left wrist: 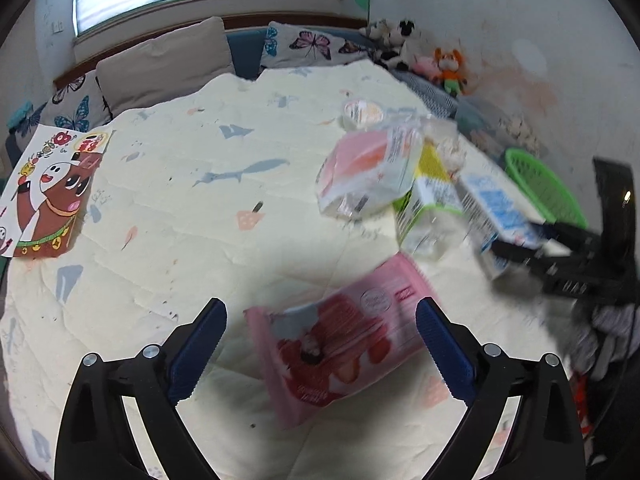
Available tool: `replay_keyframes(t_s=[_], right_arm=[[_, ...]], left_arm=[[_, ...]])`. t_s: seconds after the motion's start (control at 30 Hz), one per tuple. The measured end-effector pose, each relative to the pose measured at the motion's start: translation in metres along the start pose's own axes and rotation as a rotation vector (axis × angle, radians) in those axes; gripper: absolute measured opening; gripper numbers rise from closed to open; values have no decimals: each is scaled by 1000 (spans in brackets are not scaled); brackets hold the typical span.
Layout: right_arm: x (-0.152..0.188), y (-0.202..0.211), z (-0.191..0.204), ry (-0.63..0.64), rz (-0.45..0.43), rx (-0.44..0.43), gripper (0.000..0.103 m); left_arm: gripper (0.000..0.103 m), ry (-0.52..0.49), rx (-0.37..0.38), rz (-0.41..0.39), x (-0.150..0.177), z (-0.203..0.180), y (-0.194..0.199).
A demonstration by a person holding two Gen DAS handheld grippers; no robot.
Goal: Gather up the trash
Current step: 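Grasp the pink snack wrapper with the left gripper while the right grasps the milk carton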
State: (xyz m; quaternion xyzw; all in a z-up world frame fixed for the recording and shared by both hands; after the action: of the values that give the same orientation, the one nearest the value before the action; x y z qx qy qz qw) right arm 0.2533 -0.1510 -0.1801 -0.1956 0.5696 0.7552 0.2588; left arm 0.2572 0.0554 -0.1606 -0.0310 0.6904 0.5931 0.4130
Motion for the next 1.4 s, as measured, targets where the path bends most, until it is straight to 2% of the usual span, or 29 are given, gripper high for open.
replay_keyframes(t_s=[0.23,0.5,0.93,1.07,1.2,1.4], right_arm=[[-2,-3,0,10,7,6,78],[-3,-3,-1,5,8,-5,78],[-8,-11,-2,0,17,-11,78],[-7,-9,-2,11,16,-14,77],[-8,-4,-4,5,5,-23,76],[-9,4,-5,17,-3,-18,76]], left_arm=[[93,18,10,50,12,5,-12],[93,94,114,75,25,-5,-19],[93,-47,202,81,32,-66,-1],[93,-90,102,88,32,-54,0],[93,-93,66,94,30,-43,-4],[93,-186,39,68,13,-57,-8]])
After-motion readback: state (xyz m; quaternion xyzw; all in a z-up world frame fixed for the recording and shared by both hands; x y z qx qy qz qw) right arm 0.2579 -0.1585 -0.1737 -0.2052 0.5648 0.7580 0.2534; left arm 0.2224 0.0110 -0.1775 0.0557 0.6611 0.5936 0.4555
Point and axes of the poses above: each gripper's, at about its wrist camera, not at the fingertips, and y roughly against the way its jaws point, z to its left, x to its underside, the point moved 10 cm from there along -y, roughly the way its jaws point, and after that the axes turned 13 degrees about -y, right-handed, at the moved point
